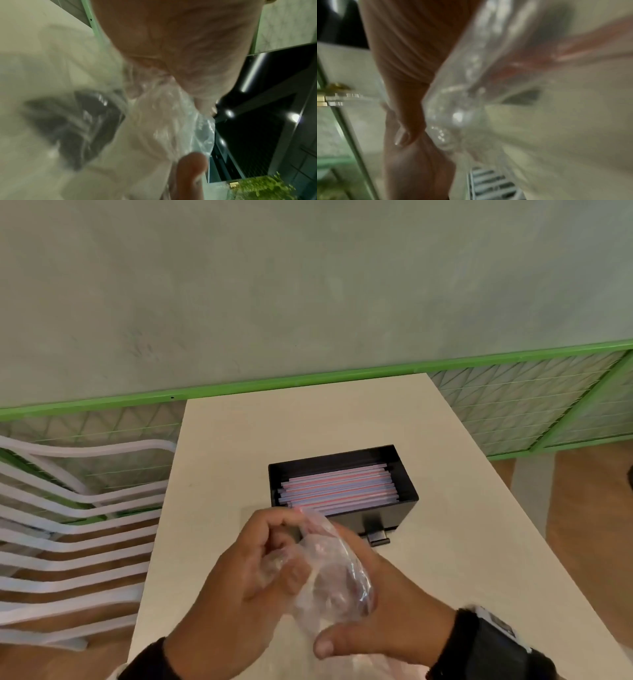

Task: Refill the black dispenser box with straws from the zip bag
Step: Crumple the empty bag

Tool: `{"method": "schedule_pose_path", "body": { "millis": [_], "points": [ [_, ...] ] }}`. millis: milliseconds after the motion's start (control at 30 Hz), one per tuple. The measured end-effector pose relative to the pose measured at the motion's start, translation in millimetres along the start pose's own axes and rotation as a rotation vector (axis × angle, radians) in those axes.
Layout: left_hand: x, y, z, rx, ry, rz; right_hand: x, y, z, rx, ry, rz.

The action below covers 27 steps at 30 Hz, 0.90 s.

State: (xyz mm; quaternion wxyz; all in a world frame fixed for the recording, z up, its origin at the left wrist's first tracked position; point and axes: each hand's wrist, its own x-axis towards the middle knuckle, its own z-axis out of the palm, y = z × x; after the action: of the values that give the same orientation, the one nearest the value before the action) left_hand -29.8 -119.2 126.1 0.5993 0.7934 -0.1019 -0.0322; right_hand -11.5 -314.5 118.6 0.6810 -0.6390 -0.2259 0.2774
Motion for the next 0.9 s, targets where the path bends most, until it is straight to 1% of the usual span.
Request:
{"method": "schedule_pose_path", "body": {
  "millis": [67,100,133,167,200,233,267,300,333,367,400,433,500,533,567,633,667,700,733,800,833,867,900],
  "points": [
    [0,-7,-4,0.092,-0.128,-0.2,-12,-2,-21,0.003,0.076,0.048],
    [-1,-12,-8,0.165,-0.198,-0.268,-19,-2,-33,-0.046,0.089,0.074],
    [-2,-12,-9,0.204,-0.247,-0.28,-23,-4,-45,-0.134,0.106,0.107],
    [-2,-11,-11,0.181,-0.273,-0.295,-27,-7,-57,-0.232,0.15,0.133],
    [-3,-9,-11,0.148,-0.303,-0.284,-32,-7,-69,-0.302,0.237,0.143],
    [-3,-7,-11,0.099,-0.295,-0.263,-35,-8,-80,-0.39,0.344,0.156],
    [-3,-3,-8,0.045,-0.249,-0.253,-41,-9,-88,-0.531,0.477,0.145],
    [-1,2,-6,-0.023,-0.17,-0.242,-47,-11,-90,-0.699,0.6,0.111],
    [1,5,-2,-0.062,-0.101,-0.205,-55,-14,-87,-0.796,0.68,0.057],
    [4,4,2,-0.07,-0.054,-0.153,-63,-18,-79,-0.799,0.697,-0.012],
    [9,4,8,-0.064,-0.048,-0.093,-70,-22,-69,-0.75,0.652,-0.073],
    [13,4,16,-0.053,-0.071,-0.035,-75,-24,-56,-0.659,0.563,-0.096],
    [22,6,34,-0.024,-0.134,0.088,-77,-24,-30,-0.512,0.374,-0.013],
    [26,11,44,0.013,-0.146,0.15,-75,-19,-19,-0.467,0.33,0.02],
    [30,16,53,0.062,-0.148,0.21,-74,-12,-12,-0.431,0.34,0.033],
    [37,24,68,0.184,-0.126,0.323,-76,2,-11,-0.39,0.425,0.027],
    [41,25,74,0.243,-0.101,0.373,-81,5,-16,-0.36,0.442,0.035],
    [45,22,79,0.285,-0.086,0.395,-88,8,-22,-0.312,0.428,0.049],
    [49,20,85,0.285,-0.1,0.387,-97,9,-30,-0.26,0.407,0.053],
    [55,18,97,0.178,-0.216,0.287,-114,14,-50,-0.175,0.415,0.059],
    [57,18,107,0.15,-0.268,0.23,-123,17,-63,-0.15,0.467,0.061],
    [58,19,119,0.157,-0.288,0.18,-132,22,-77,-0.127,0.536,0.053],
    [59,19,133,0.167,-0.275,0.135,-140,27,-92,-0.099,0.609,0.038]
  ]
}}
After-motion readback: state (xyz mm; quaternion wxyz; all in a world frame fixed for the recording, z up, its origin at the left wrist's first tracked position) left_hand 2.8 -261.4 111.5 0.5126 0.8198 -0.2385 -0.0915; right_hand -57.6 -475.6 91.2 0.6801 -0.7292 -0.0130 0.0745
